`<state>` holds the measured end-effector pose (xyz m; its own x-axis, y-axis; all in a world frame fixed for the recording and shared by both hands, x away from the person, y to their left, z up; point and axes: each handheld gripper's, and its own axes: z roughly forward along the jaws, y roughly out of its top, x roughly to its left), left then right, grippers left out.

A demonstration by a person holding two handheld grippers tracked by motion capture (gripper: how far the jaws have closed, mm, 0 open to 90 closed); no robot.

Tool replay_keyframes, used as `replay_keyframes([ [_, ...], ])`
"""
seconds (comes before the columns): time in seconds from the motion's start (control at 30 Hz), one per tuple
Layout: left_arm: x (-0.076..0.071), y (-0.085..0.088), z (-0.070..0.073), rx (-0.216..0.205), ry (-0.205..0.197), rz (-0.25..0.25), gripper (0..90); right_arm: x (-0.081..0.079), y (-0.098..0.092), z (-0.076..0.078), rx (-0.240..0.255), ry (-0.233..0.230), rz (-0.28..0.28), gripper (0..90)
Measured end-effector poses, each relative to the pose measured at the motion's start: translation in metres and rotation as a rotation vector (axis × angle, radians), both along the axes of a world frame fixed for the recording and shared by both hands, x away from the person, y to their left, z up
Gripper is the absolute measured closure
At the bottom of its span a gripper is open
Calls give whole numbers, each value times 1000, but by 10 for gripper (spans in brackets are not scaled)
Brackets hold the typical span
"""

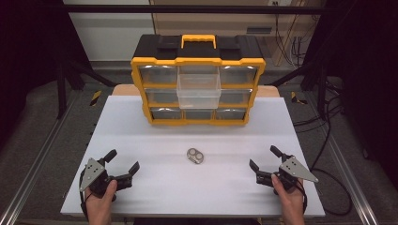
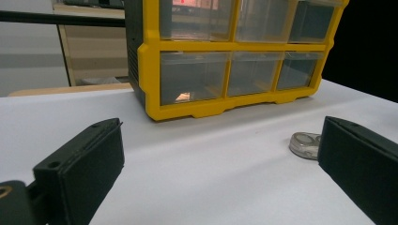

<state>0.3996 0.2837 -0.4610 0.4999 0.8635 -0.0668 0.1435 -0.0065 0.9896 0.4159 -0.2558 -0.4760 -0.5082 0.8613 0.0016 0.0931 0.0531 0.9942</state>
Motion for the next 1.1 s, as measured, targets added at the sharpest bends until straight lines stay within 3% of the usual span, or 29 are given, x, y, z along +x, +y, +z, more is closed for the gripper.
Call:
replay_keyframes([
  [0.17, 1, -1, 0, -2, 22, -18, 12, -1, 0, 0, -3, 1, 0, 51],
  [0.53, 1, -7, -1, 14, 4, -21, 10, -2, 1, 0, -14, 0, 1, 48],
  [0.73, 2, -13, 1, 28, 21, -40, 13, -1, 3, 0, -19, 1, -2, 45],
  [0.97, 6, -36, 11, 103, 63, -77, 16, -2, 4, 0, -30, 5, 1, 42],
  [1.1, 13, -63, 18, 145, 123, -133, 18, -2, 5, 0, -26, 5, 5, 41],
])
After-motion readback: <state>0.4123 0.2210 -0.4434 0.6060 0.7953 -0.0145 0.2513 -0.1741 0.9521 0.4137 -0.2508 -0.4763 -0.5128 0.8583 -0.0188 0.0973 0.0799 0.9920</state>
